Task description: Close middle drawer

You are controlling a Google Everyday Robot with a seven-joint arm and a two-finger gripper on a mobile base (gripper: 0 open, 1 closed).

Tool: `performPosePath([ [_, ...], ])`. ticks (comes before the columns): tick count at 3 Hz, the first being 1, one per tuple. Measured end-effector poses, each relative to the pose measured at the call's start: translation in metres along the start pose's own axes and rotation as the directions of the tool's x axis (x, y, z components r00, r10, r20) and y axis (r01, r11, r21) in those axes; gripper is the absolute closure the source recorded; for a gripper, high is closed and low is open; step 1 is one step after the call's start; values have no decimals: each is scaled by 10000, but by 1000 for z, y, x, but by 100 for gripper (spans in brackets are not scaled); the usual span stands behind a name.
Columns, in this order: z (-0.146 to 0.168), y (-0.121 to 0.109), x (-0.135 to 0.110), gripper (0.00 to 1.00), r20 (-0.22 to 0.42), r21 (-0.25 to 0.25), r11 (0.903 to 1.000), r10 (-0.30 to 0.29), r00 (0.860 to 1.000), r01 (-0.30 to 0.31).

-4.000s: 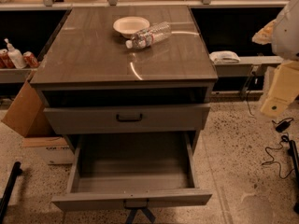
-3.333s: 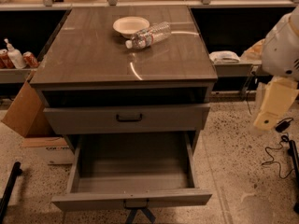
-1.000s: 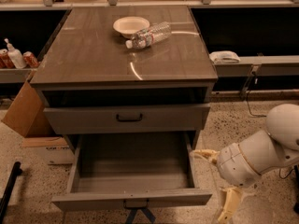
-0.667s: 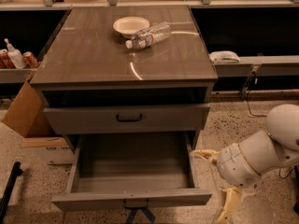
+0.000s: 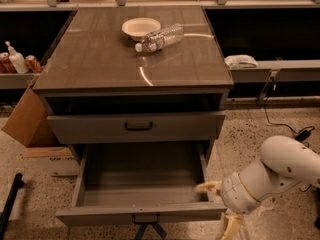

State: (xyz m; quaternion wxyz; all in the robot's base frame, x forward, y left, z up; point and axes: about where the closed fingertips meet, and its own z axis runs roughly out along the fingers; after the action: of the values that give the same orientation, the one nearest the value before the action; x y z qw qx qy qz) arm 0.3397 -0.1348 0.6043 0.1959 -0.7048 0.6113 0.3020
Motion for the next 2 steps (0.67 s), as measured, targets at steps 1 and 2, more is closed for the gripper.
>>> performPosePath([
  [1,24,-1,21,43,285,-112,9999,-116,9995,120],
  [2,25,0,20,66,300,-155,9998,-107,9995,112],
])
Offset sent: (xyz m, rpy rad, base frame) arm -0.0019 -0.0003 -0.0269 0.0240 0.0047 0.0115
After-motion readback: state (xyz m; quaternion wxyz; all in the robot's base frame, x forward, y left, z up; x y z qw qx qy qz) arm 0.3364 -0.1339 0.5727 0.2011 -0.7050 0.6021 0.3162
